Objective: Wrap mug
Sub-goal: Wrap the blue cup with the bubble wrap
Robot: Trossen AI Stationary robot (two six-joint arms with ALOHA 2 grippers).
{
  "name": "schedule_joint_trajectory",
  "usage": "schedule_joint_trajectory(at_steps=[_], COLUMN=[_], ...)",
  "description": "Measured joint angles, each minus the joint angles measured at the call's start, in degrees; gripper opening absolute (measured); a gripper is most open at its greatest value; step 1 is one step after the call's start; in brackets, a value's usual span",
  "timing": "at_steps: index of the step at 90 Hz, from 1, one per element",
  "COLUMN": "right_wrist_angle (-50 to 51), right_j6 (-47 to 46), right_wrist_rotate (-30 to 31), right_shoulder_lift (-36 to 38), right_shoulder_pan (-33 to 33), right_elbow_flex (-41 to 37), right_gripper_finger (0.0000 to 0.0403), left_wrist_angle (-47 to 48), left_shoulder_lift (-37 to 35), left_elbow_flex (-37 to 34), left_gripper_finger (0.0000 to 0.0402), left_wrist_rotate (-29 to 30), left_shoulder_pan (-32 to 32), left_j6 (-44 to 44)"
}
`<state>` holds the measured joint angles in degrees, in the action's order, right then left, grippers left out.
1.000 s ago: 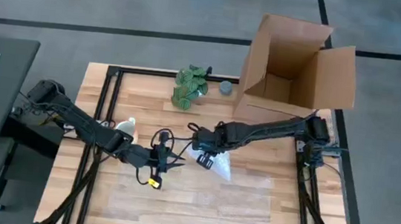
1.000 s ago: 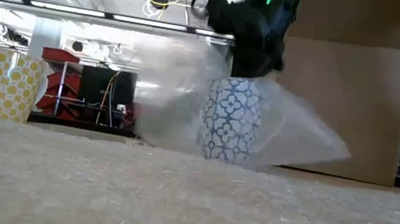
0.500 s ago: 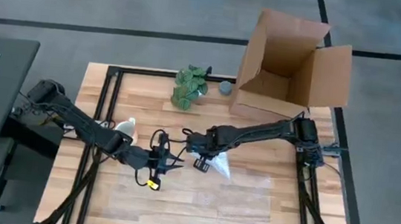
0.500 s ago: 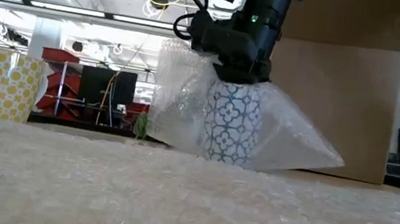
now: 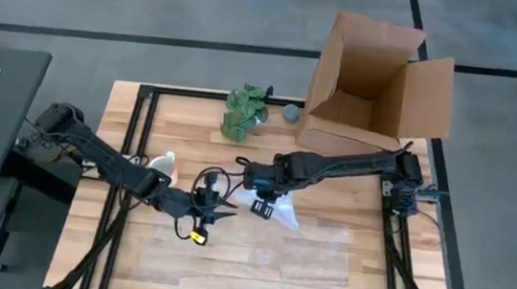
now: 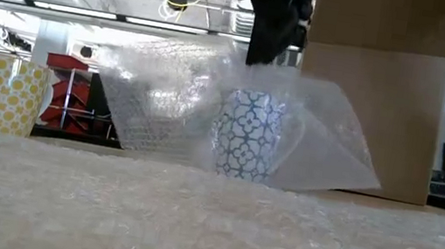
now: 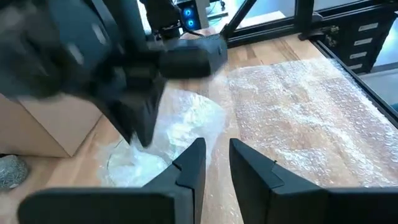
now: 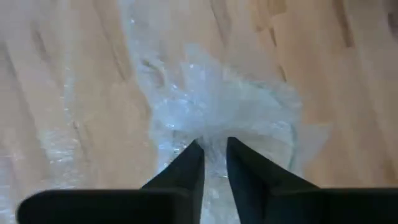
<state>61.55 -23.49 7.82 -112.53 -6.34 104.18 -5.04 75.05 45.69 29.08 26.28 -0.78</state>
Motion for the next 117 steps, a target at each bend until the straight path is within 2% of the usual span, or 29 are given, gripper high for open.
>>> schedule_joint_trajectory(at_steps=[15, 34, 44, 61, 74, 94, 117], right_wrist_angle=[0.8, -0.5, -0.6, -1.1, -0.9, -0.6, -0.1], right_j6=[0.0, 0.0, 1.2, 5.4, 5.8, 6.6, 7.5], right_wrist_rotate=[2.2, 4.3, 3.5, -2.0, -2.1, -1.9, -1.6], right_shoulder_lift=[-1.2, -8.6, -13.1, -17.1, -15.7, -9.1, -2.2], right_shoulder_pan=[0.0, 1.3, 1.7, 2.0, 2.0, 2.0, 2.1], right_elbow_flex=[0.3, 0.4, 0.7, 0.9, 0.6, 1.4, 1.6], right_gripper_finger=[0.0067, 0.0049, 0.003, 0.0003, 0.0007, 0.0012, 0.0066], left_wrist_angle=[0.2, 0.4, 0.8, 0.8, 0.6, 0.2, 0.3], left_shoulder_lift=[0.0, 0.0, 0.1, 0.1, 0.0, 0.0, 0.0], left_elbow_flex=[0.0, 0.0, 0.0, 0.0, 0.0, 0.0, 0.0], left_gripper_finger=[0.0052, 0.0052, 0.0052, 0.0052, 0.0052, 0.0052, 0.0052], left_wrist_rotate=[0.0, 0.0, 0.0, 0.2, 0.1, 0.0, 0.0], left_shoulder_pan=[0.0, 0.8, 1.9, 3.7, 4.3, 4.4, 4.3], left_j6=[0.4, 0.7, 0.8, 0.8, 0.6, 0.4, 0.6])
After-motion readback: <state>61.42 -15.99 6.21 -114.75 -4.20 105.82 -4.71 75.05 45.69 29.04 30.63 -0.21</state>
